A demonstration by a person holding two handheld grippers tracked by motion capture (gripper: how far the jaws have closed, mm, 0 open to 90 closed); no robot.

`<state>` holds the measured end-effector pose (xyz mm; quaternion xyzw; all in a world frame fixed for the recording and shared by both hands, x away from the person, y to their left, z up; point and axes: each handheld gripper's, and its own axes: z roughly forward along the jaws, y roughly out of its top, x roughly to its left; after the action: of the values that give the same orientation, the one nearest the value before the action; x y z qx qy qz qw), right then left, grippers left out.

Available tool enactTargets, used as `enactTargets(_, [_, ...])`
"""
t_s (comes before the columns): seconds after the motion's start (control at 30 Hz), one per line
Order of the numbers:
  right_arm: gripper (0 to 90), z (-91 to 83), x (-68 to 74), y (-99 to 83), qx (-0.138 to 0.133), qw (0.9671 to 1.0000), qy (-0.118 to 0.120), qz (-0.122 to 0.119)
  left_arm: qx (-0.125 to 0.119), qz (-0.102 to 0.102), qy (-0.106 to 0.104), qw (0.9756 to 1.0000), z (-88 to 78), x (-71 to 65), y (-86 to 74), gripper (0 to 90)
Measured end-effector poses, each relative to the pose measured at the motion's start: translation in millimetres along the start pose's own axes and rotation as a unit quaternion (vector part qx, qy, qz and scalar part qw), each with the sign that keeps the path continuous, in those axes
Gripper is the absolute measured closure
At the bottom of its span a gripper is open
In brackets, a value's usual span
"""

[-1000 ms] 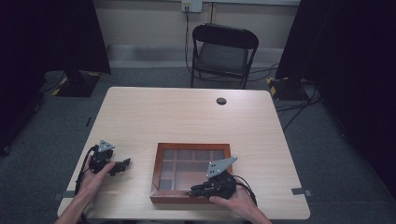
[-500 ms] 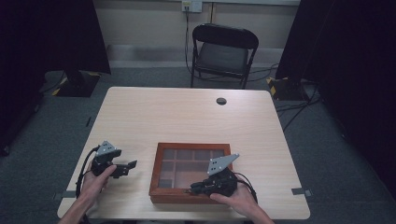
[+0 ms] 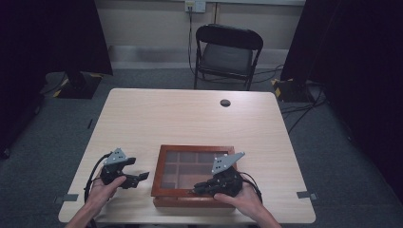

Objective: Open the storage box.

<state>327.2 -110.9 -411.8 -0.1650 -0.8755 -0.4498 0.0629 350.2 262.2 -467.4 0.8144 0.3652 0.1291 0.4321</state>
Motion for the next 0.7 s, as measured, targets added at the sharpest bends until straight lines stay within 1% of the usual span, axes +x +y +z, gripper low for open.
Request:
enactTargets(0.03, [83.2, 0.0, 0.0, 0.0, 0.0, 1.0, 0.0, 0.0, -0.001, 0.0, -0.003, 1.0, 0.0, -0.6, 0.4, 15.9])
enactTargets(0.07, [83.2, -0.6, -0.1, 1.6, 0.003, 1.0, 0.0, 0.003, -0.009, -0.018, -0.024, 0.9995, 0.6, -3.2, 1.1, 15.9])
enactTargets(0.1, [83.2, -0.5, -0.2, 2.3, 0.006, 1.0, 0.0, 0.005, -0.008, -0.014, -0.023, 0.9996, 1.0, -5.0, 1.8, 15.9])
enactTargets(0.13, [83.2, -0.5, -0.2, 2.3, 0.006, 1.0, 0.0, 0.005, -0.008, -0.014, -0.023, 0.9996, 1.0, -5.0, 1.8, 15.9])
enactTargets(0.17, [83.2, 0.3, -0.1, 3.4, 0.011, 0.9999, -0.001, 0.005, -0.009, -0.007, -0.023, 0.9997, 1.7, -7.8, 2.7, 15.9])
enactTargets(0.23, [83.2, 0.3, 0.1, 3.7, 0.013, 0.9999, -0.001, 0.006, -0.011, -0.008, -0.026, 0.9996, 2.4, -9.3, 2.9, 15.9])
enactTargets(0.3, [83.2, -0.9, 0.0, 5.3, 0.012, 0.9999, -0.001, 0.007, -0.007, 0.009, -0.024, 0.9997, 2.5, -12.1, 3.8, 15.8])
enactTargets(0.33, [83.2, -0.9, 0.0, 5.3, 0.012, 0.9999, -0.001, 0.007, -0.007, 0.009, -0.024, 0.9997, 2.5, -12.1, 3.8, 15.9])
enactTargets(0.4, [83.2, -3.1, -0.4, 8.1, 0.009, 0.9999, 0.001, 0.008, -0.013, 0.014, -0.03, 0.9994, 2.2, -15.9, 4.8, 15.8])
enactTargets(0.47, [83.2, -4.1, -0.5, 10.1, 0.012, 0.9999, 0.001, 0.009, -0.014, 0.016, -0.035, 0.9992, 2.8, -19.6, 5.7, 15.8])
enactTargets(0.5, [83.2, -4.3, -0.2, 11.1, 0.015, 0.9998, -0.001, 0.009, -0.013, 0.023, -0.035, 0.9991, 3.9, -21.1, 6.2, 16.3])
enactTargets(0.53, [83.2, -4.3, -0.2, 11.1, 0.015, 0.9998, -0.001, 0.009, -0.013, 0.023, -0.035, 0.9991, 3.9, -21.1, 6.2, 16.3])
enactTargets(0.57, [83.2, -4.4, 0.1, 12.5, 0.016, 0.9998, -0.001, 0.008, -0.012, 0.025, -0.041, 0.9988, 5.1, -23.6, 6.5, 16.4])
enactTargets(0.7, [83.2, -6.3, -1.4, 13.4, 0.01, 0.9999, 0.003, 0.01, -0.015, 0.027, -0.043, 0.9986, 5.4, -24.4, 7.4, 16.3])
